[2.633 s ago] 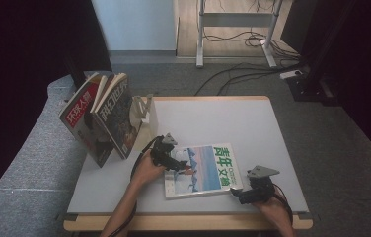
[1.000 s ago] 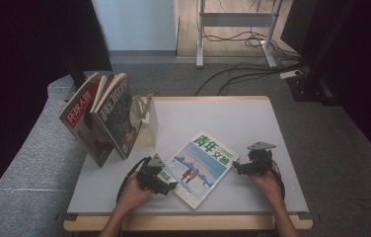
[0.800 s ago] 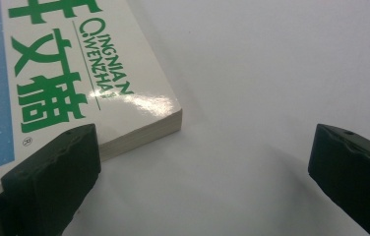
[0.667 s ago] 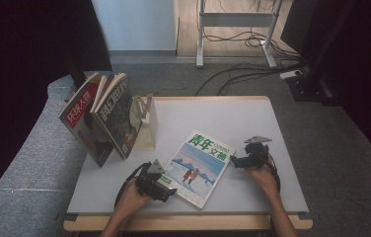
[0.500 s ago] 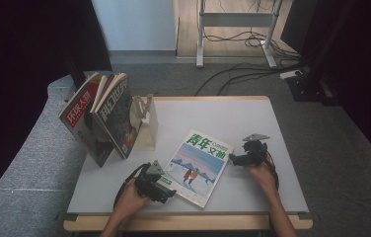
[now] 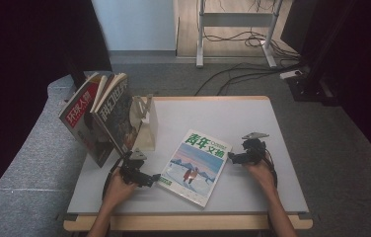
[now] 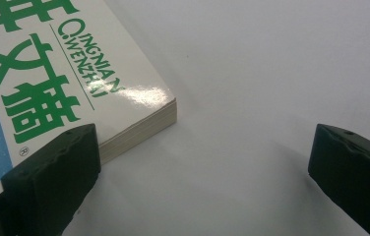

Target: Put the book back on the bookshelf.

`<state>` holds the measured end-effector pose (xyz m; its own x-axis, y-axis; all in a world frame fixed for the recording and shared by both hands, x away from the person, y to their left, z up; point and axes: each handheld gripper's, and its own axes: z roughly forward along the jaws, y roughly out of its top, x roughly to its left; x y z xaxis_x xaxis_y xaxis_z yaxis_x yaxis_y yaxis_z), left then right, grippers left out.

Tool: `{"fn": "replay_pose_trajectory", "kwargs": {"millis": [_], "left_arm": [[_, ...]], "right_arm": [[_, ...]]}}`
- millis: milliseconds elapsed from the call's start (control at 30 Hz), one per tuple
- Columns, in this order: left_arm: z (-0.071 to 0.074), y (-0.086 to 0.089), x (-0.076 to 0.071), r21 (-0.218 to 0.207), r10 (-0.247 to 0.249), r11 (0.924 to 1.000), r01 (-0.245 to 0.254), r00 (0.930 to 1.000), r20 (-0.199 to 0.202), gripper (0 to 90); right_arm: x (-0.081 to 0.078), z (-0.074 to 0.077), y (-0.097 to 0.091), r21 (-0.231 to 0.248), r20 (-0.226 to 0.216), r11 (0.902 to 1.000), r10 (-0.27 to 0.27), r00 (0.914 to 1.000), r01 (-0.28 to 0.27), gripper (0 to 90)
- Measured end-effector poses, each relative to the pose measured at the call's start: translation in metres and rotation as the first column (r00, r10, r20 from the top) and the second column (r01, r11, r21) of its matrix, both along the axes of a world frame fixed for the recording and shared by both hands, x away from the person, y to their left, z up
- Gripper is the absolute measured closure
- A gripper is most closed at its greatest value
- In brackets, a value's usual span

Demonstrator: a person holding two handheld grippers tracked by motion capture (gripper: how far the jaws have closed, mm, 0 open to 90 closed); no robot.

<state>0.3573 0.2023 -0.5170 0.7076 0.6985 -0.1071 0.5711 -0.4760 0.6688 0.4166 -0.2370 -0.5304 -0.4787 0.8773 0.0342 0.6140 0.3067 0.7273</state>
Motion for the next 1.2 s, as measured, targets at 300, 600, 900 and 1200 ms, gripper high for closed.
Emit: {"fn": "replay_pose_trajectory", "kwargs": {"millis": [300,600,900,1200], "left_arm": [[-0.008,-0.004,0.003,0.099,0.029,0.9946,-0.032,0.9991,0.032,0.3],[-0.008,-0.007,-0.011,0.097,0.020,0.9950,-0.026,0.9976,0.066,4.0],[-0.009,-0.015,-0.026,0.089,-0.001,0.9961,-0.006,0.9974,0.073,4.3],[-0.010,-0.030,-0.035,0.081,-0.056,0.9954,0.052,0.9966,0.059,1.9]], "right_arm": [[0.001,0.000,-0.001,0.005,-0.005,1.0000,0.004,1.0000,-0.004,0.0],[0.008,-0.001,0.002,0.016,-0.008,0.9999,0.002,1.0000,-0.002,0.0],[0.016,0.000,0.005,0.008,-0.011,1.0000,-0.006,0.9999,0.006,0.0],[0.011,-0.003,0.004,-0.026,-0.017,0.9996,0.006,0.9998,-0.006,0.0]]}}
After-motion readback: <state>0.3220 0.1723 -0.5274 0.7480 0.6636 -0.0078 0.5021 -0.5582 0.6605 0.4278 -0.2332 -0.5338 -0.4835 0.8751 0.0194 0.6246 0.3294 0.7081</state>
